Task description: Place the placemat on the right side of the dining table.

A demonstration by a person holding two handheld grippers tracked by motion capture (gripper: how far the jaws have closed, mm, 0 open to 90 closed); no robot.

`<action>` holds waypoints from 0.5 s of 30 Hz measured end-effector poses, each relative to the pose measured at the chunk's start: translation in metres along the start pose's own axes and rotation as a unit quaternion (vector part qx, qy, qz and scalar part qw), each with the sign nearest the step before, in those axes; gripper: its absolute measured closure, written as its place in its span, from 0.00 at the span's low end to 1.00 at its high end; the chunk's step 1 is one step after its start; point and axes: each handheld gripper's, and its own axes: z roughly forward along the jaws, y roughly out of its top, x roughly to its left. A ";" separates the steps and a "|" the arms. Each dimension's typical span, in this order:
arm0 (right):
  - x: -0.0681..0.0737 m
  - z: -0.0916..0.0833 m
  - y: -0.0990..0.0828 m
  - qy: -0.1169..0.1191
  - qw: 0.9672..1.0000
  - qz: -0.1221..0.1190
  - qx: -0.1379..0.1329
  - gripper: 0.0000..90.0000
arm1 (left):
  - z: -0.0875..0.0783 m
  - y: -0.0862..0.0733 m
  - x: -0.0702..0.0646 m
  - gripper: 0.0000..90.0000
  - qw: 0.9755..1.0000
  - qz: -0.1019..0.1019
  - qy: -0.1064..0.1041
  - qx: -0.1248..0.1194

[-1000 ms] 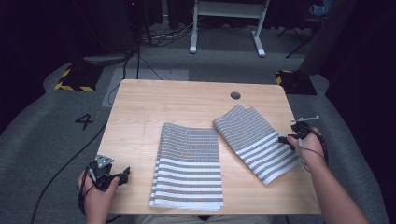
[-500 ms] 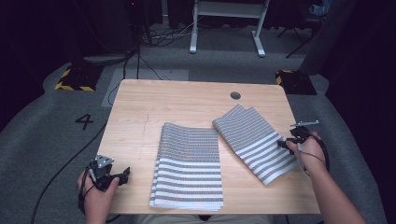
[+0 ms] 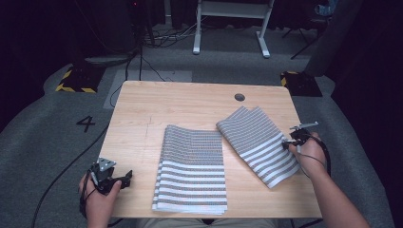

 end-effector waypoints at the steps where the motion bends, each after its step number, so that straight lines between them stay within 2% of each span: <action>1: 0.000 0.000 0.000 0.000 1.000 0.000 0.000 0.96 | 0.000 0.000 0.000 0.13 1.000 0.000 0.000 0.000; 4: -0.001 0.001 0.003 -0.008 1.000 -0.018 0.006 0.97 | 0.000 0.000 0.000 0.13 1.000 0.000 0.000 0.000; 5: -0.006 0.002 0.005 -0.020 1.000 -0.021 0.008 0.98 | 0.000 0.000 0.000 0.13 1.000 0.000 0.000 0.000; 6: -0.006 0.002 0.005 -0.020 1.000 -0.021 0.008 0.98 | 0.000 0.000 0.000 0.13 1.000 -0.001 0.000 -0.001; 9: -0.018 0.003 0.010 -0.051 0.998 -0.029 0.009 0.98 | 0.000 0.000 0.000 0.13 1.000 0.000 0.000 0.000; 12: -0.027 -0.001 0.014 -0.068 0.997 -0.030 -0.009 0.98 | 0.000 0.000 0.000 0.13 1.000 0.000 0.000 0.000; 15: -0.031 -0.007 0.016 -0.069 0.997 -0.027 -0.030 0.98 | 0.000 0.000 0.000 0.13 1.000 0.000 0.000 0.000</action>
